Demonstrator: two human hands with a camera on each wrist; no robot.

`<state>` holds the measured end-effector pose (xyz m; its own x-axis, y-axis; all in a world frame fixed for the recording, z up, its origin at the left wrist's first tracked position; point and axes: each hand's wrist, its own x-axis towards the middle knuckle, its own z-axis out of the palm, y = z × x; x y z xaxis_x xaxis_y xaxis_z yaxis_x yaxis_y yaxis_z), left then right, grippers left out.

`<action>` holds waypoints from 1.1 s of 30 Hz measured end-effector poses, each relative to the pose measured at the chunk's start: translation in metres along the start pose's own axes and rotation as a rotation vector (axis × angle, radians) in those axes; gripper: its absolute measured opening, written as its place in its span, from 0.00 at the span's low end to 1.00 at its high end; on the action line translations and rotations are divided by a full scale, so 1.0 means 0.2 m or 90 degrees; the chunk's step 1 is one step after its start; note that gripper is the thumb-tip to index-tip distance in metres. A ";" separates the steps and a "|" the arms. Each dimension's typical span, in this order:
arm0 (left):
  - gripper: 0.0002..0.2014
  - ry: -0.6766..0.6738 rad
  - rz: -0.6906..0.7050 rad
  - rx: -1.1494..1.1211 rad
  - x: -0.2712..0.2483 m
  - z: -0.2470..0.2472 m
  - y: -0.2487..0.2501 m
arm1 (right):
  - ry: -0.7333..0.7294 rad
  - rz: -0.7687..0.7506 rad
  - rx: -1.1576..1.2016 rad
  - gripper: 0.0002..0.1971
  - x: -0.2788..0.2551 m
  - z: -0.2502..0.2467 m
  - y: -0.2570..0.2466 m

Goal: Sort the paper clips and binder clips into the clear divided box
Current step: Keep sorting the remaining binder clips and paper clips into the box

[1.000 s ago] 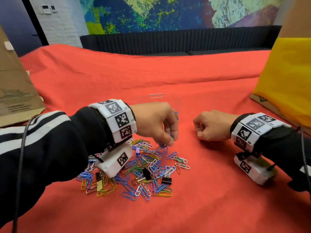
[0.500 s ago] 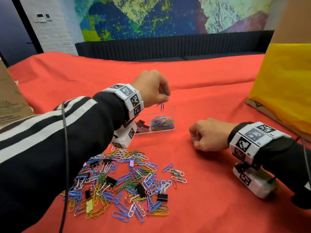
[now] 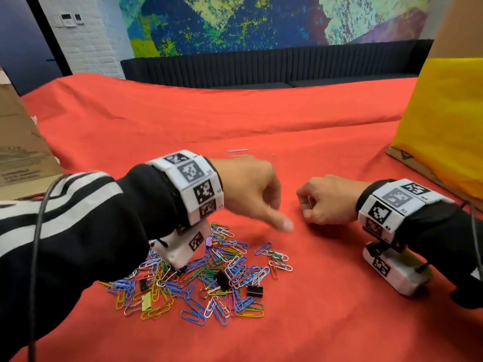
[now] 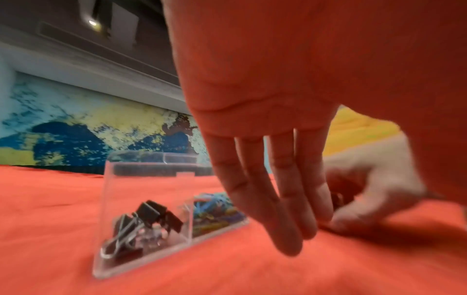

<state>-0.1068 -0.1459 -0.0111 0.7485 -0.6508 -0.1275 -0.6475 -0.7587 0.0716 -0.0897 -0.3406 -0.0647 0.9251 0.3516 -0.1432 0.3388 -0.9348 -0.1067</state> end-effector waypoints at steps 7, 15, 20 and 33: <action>0.28 -0.079 0.039 0.027 -0.08 0.16 0.10 | 0.006 0.018 -0.004 0.03 0.00 0.00 0.00; 0.11 -0.023 0.068 -0.044 -0.07 0.18 0.09 | 0.007 0.024 0.007 0.02 0.00 0.00 0.00; 0.09 -0.019 0.061 -0.064 -0.05 0.19 0.08 | 0.005 0.029 0.011 0.02 -0.01 -0.01 0.00; 0.04 0.147 -0.034 -0.122 0.02 -0.07 -0.14 | -0.003 0.030 0.029 0.02 -0.01 -0.01 0.01</action>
<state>-0.0839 -0.1272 0.0003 0.8078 -0.5824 0.0906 -0.5838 -0.7695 0.2590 -0.0901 -0.3431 -0.0618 0.9387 0.3083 -0.1541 0.2872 -0.9468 -0.1452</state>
